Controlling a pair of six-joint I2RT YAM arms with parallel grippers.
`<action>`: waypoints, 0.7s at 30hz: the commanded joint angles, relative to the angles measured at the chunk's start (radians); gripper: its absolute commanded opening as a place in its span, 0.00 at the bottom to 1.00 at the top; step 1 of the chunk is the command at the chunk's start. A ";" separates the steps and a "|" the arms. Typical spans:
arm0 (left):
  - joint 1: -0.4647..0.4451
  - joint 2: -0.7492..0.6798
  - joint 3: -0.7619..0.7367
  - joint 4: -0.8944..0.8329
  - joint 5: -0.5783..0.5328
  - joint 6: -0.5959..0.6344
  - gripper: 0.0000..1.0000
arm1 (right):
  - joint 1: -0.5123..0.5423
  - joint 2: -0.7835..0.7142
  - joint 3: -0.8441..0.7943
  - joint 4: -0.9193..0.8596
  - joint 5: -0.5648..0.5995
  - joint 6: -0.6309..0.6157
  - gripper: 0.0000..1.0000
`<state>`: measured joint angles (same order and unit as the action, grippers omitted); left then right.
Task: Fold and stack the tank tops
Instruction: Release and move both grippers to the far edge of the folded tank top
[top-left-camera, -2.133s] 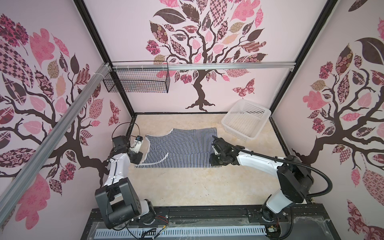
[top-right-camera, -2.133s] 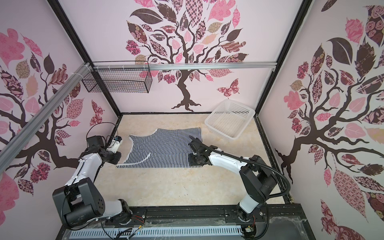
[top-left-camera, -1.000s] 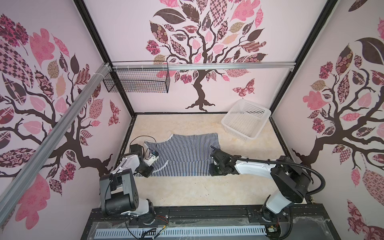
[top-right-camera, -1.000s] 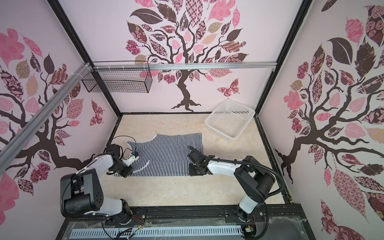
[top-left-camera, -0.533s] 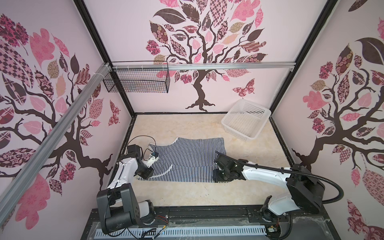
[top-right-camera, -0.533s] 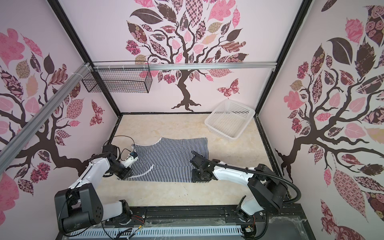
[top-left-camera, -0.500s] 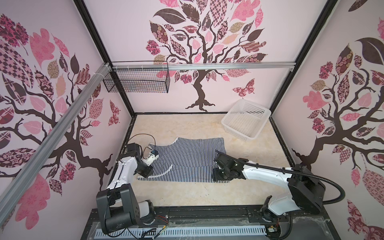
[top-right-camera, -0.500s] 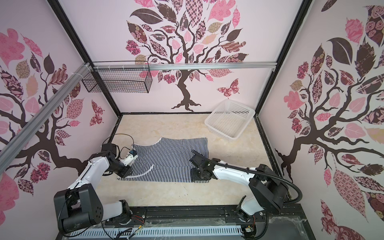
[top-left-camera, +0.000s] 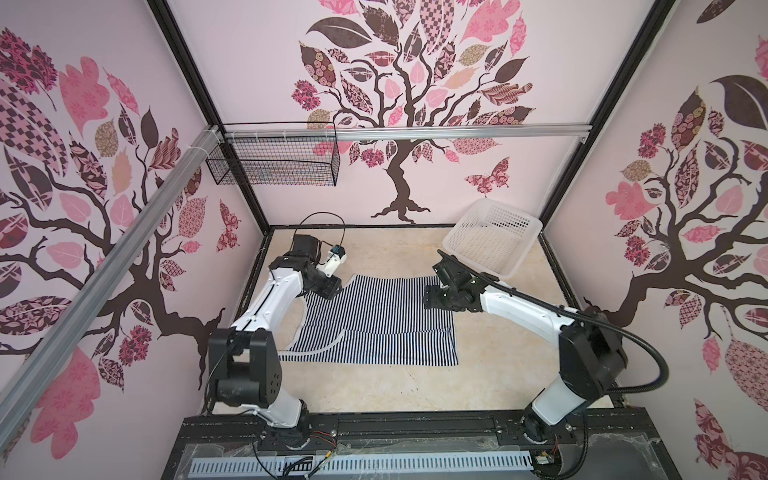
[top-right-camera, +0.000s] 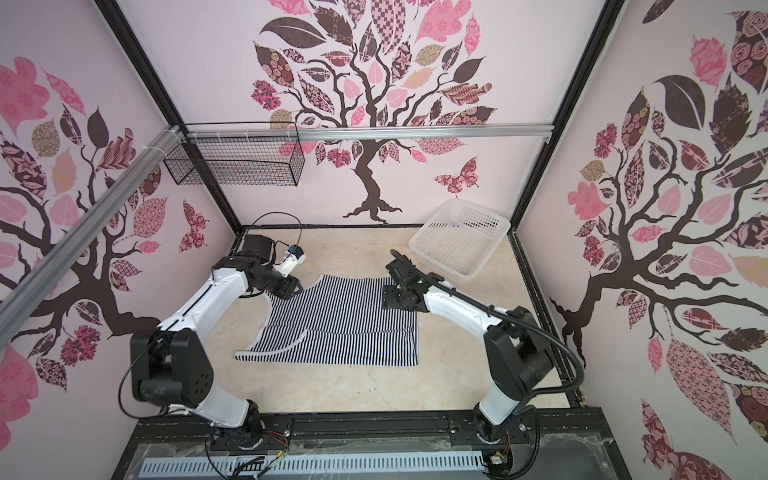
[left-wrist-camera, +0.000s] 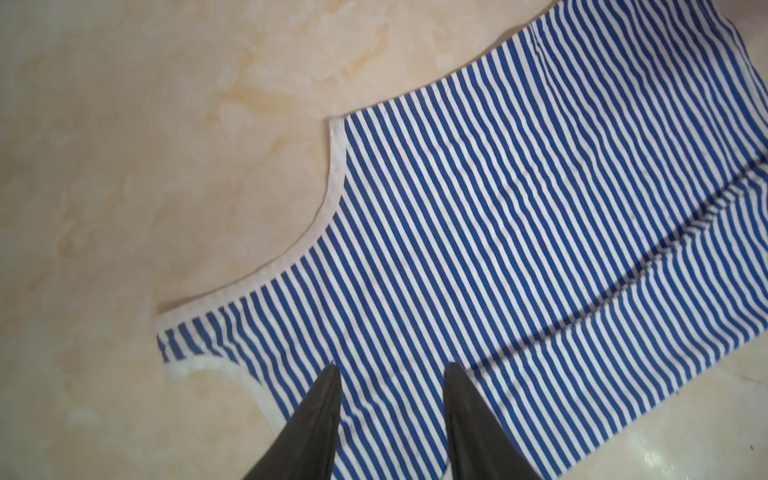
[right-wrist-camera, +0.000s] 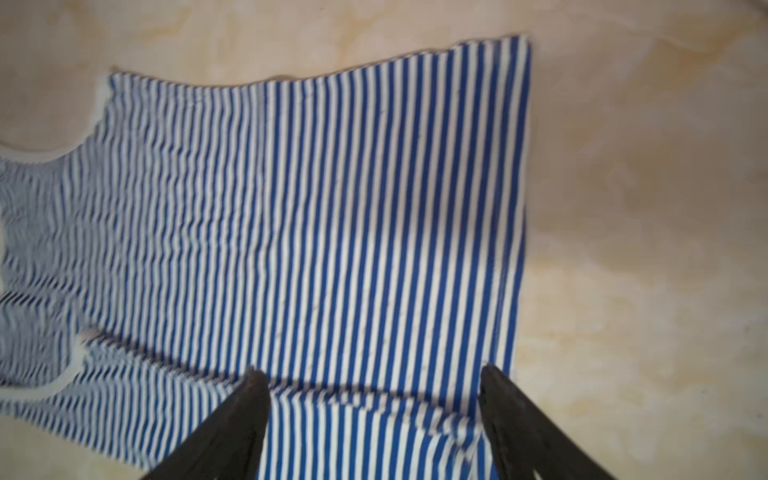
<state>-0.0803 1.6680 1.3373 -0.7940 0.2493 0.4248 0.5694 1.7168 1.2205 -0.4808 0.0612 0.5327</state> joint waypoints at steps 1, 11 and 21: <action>-0.005 0.155 0.152 0.047 -0.032 -0.106 0.45 | -0.031 0.115 0.133 -0.065 0.058 -0.079 0.82; -0.031 0.481 0.455 -0.015 0.019 -0.150 0.45 | -0.116 0.339 0.346 -0.093 0.142 -0.094 0.77; -0.045 0.577 0.489 0.026 0.019 -0.187 0.45 | -0.172 0.464 0.477 -0.120 0.136 -0.123 0.63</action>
<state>-0.1234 2.2169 1.7958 -0.7773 0.2508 0.2626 0.4076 2.1426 1.6489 -0.5629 0.1879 0.4198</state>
